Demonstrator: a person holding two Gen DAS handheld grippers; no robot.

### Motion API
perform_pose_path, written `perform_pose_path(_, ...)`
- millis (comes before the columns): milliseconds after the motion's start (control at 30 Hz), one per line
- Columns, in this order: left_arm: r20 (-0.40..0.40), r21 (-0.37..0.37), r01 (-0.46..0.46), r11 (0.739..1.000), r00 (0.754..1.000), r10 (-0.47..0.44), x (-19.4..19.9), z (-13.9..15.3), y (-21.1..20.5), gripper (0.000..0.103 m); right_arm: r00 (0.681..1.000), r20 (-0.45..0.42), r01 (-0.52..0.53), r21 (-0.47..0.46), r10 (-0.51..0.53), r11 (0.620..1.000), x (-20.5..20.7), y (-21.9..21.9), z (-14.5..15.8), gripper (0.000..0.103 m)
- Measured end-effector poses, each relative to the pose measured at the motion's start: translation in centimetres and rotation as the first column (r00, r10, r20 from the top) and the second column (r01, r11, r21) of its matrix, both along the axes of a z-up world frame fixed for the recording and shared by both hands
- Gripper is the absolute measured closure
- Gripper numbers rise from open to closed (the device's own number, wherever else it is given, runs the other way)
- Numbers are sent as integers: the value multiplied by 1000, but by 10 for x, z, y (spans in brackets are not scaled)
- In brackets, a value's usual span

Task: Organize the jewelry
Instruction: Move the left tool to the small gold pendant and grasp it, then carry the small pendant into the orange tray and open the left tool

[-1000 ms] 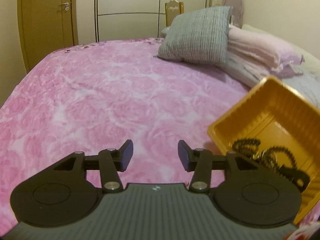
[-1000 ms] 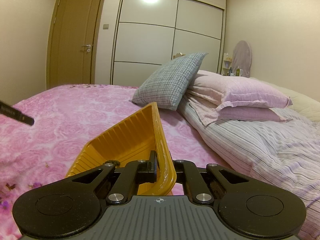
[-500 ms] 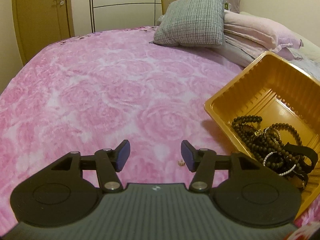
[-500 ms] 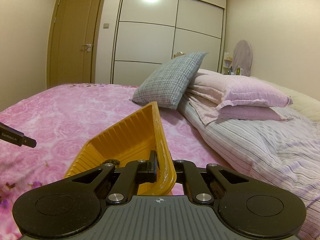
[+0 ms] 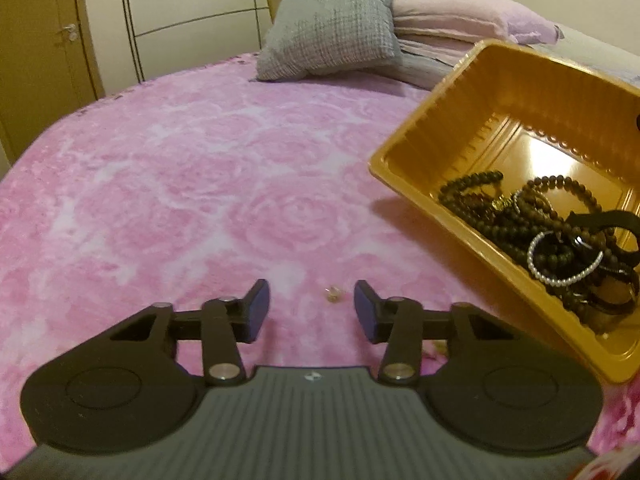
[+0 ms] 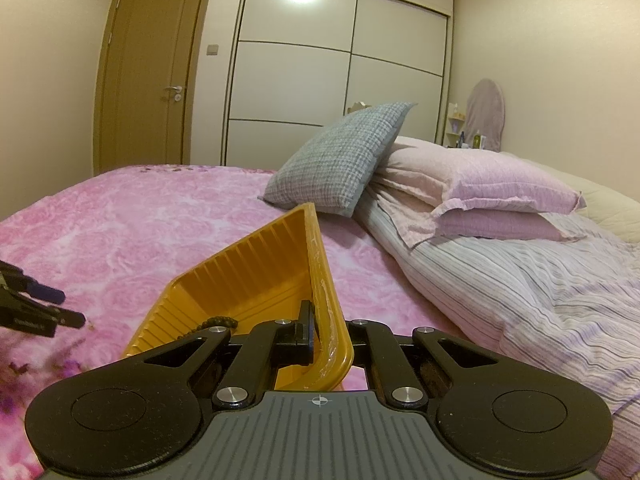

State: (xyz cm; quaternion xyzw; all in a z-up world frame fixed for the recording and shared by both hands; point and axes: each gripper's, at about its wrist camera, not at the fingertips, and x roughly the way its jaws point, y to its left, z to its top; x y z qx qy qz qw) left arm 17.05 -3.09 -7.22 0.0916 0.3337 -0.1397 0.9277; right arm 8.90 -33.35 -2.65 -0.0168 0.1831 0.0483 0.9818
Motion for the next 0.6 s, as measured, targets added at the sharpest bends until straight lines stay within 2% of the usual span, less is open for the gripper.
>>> perform_pose_path(67,-3,-6,16,1000,1000,-16,2,-5,-4,69,1000,-1,3,1,-3,1000,0,0,-1,96)
perform_pose_path(133,-7,-4,16,1000,1000,-16,4,-8,-7,77,1000,-4,6,4,-6,1000,0,-1,-2,97)
perform_pose_path(367,-8,-1,16,1000,1000,-16,10,-15,-13,85,1000,-2,5,16,-5,1000,-1,-4,-4,97)
perform_pose_path(467,-12,-1,15,1000,1000,-15,11,-14,-13,94,1000,-2,6,18,-6,1000,-2,-4,-5,97)
perform_pose_path(600,-10,3,13,1000,1000,-13,8,-12,-14,95,1000,-3,6,18,-5,1000,-2,-4,-5,97)
